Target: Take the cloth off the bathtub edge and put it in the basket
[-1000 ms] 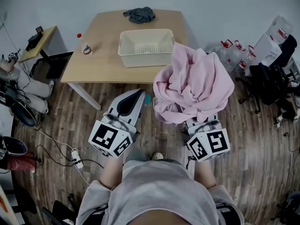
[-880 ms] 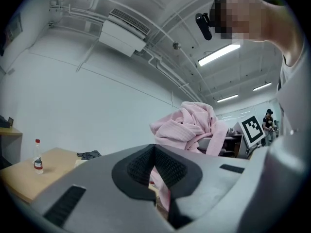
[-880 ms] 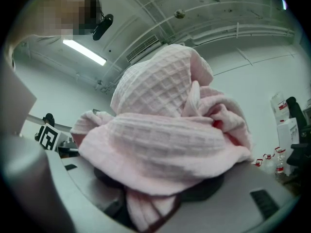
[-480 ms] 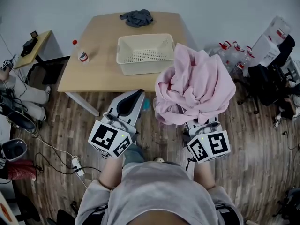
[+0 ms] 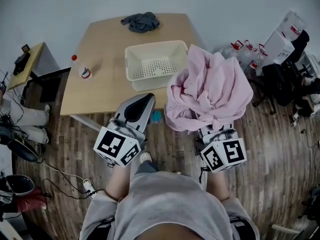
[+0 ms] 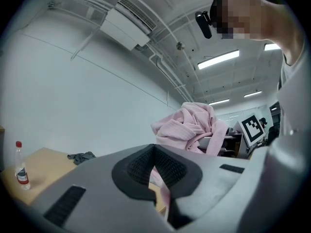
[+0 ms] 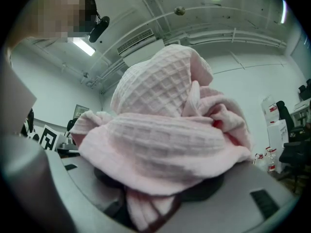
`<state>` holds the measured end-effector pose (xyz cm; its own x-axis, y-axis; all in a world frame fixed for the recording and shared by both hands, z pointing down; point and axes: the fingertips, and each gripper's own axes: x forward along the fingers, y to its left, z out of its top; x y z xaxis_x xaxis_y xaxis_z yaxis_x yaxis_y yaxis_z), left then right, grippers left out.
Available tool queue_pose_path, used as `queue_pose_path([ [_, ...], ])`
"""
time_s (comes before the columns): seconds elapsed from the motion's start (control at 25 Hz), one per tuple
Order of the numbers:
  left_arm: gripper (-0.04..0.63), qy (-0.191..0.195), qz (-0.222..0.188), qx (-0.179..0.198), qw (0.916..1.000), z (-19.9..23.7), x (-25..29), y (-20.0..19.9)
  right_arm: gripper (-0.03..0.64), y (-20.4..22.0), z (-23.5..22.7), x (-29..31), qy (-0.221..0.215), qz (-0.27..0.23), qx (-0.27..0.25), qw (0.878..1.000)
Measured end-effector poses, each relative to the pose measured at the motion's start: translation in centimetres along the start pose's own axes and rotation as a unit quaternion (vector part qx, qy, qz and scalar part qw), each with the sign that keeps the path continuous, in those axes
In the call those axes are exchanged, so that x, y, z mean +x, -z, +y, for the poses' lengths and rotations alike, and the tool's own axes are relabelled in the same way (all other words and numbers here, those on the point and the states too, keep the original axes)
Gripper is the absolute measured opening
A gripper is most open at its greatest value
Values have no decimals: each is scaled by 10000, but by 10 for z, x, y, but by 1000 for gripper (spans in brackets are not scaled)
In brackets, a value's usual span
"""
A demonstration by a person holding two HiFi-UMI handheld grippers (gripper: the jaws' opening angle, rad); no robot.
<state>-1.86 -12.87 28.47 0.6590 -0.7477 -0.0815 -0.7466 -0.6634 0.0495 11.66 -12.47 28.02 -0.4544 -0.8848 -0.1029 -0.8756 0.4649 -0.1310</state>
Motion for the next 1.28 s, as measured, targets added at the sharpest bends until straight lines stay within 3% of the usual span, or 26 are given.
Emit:
queue_pose_path([
  [0.6, -3, 571, 155, -99, 9982, 91, 11, 9, 285, 26, 23, 74, 647, -7, 156, 9978],
  [1.28, -3, 859, 204, -210, 9959, 126, 23, 20, 285, 34, 26, 97, 999, -67, 216, 9947],
])
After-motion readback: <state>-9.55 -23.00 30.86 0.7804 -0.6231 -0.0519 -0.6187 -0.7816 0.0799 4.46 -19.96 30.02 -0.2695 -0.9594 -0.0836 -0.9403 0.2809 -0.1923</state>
